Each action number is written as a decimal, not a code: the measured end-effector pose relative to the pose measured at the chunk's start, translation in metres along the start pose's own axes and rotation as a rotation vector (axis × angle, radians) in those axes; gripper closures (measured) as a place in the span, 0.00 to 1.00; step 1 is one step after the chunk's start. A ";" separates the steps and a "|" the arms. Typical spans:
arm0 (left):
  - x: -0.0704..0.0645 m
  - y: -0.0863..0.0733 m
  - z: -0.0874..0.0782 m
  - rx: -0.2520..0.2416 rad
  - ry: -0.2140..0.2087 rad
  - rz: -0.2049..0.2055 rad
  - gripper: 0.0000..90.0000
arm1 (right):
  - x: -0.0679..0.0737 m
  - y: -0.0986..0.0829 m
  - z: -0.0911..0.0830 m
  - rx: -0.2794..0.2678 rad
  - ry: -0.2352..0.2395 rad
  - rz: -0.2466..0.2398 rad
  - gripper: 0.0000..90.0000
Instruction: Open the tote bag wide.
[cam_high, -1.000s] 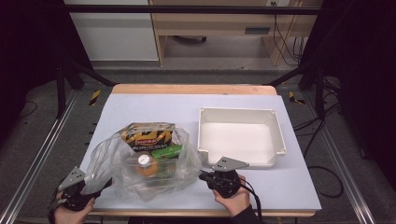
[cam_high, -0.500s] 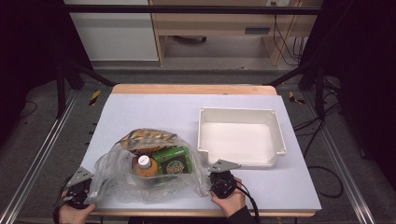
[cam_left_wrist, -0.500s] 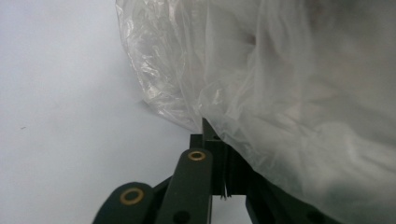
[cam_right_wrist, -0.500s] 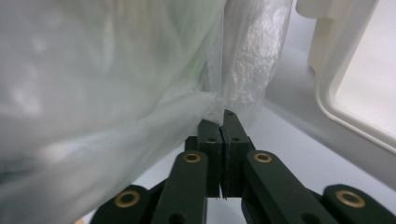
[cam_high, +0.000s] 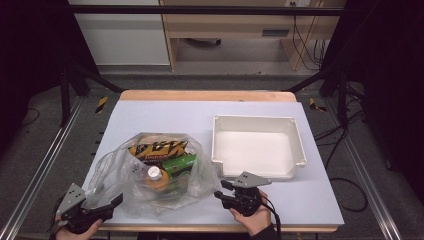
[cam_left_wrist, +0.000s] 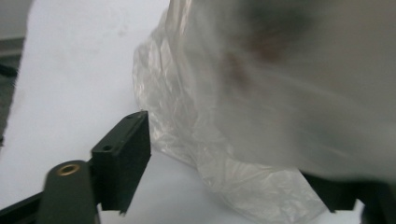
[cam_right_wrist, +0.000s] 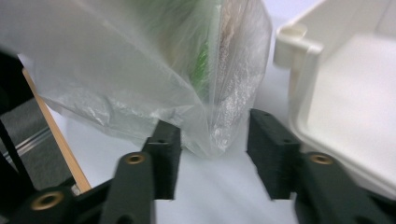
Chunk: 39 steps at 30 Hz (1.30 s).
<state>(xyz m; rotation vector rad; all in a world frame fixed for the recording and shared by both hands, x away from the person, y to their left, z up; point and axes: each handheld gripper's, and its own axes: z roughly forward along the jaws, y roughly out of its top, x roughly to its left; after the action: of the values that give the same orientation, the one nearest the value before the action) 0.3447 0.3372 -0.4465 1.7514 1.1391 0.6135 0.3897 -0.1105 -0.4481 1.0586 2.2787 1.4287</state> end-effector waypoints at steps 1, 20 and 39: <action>-0.001 0.001 -0.004 -0.025 0.001 -0.009 0.19 | 0.001 0.001 -0.003 -0.015 0.001 -0.008 0.57; 0.002 0.023 -0.007 0.020 -0.065 -0.071 0.98 | 0.015 0.034 -0.006 -0.059 0.024 -0.068 0.97; 0.000 -0.005 0.040 0.188 -0.067 -0.037 0.72 | -0.001 -0.001 0.042 0.112 -0.048 -0.011 0.94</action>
<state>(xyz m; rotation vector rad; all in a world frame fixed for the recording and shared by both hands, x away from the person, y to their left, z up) 0.3736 0.3208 -0.4688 1.8906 1.2111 0.4336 0.4131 -0.0834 -0.4695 1.0988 2.3496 1.2705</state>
